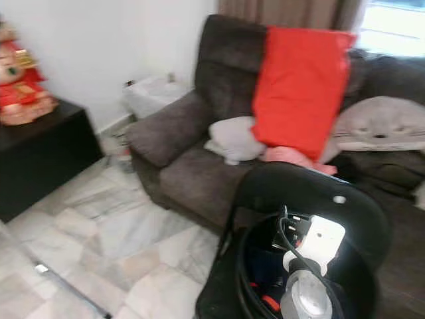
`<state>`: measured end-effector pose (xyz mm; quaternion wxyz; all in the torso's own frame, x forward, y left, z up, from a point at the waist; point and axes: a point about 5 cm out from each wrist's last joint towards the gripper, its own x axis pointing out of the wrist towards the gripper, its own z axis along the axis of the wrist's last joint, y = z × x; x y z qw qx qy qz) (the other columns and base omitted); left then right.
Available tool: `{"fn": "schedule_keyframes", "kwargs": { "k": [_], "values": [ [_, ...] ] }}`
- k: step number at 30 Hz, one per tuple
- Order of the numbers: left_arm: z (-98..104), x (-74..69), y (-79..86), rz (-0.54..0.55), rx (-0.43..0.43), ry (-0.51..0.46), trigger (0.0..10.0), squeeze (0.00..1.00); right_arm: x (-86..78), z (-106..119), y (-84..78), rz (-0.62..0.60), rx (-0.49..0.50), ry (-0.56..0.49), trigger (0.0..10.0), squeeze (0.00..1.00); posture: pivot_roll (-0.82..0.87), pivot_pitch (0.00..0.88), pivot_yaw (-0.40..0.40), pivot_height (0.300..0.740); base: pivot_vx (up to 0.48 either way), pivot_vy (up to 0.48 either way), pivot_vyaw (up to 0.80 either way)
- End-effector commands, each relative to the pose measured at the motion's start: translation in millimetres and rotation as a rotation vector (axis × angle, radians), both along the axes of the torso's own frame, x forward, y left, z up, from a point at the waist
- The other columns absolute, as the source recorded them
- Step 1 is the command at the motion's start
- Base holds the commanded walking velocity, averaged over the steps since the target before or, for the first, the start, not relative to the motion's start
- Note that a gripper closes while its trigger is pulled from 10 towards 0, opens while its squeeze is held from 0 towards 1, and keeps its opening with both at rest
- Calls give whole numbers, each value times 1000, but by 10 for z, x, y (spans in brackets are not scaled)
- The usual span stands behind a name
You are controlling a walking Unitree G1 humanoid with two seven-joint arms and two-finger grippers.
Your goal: Hang hanger
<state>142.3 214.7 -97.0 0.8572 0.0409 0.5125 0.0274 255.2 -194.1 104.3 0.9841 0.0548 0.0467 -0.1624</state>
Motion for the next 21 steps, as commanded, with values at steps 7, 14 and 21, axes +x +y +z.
{"fn": "schedule_keyframes", "kwargs": {
  "k": [7,14,21],
  "values": [
    [26,43,62,-39,27,6,10000,0,12,-1,-261,99,-401,139,10000,0,-63,0,109,740,0,0,0],
    [46,75,99,-51,41,3,10000,0,48,261,-618,335,-642,226,10000,0,-78,0,123,740,0,0,0],
    [47,90,82,-49,35,4,10000,0,-14,258,-826,834,-1207,464,10000,0,-91,0,123,740,0,0,0]
  ]
}}
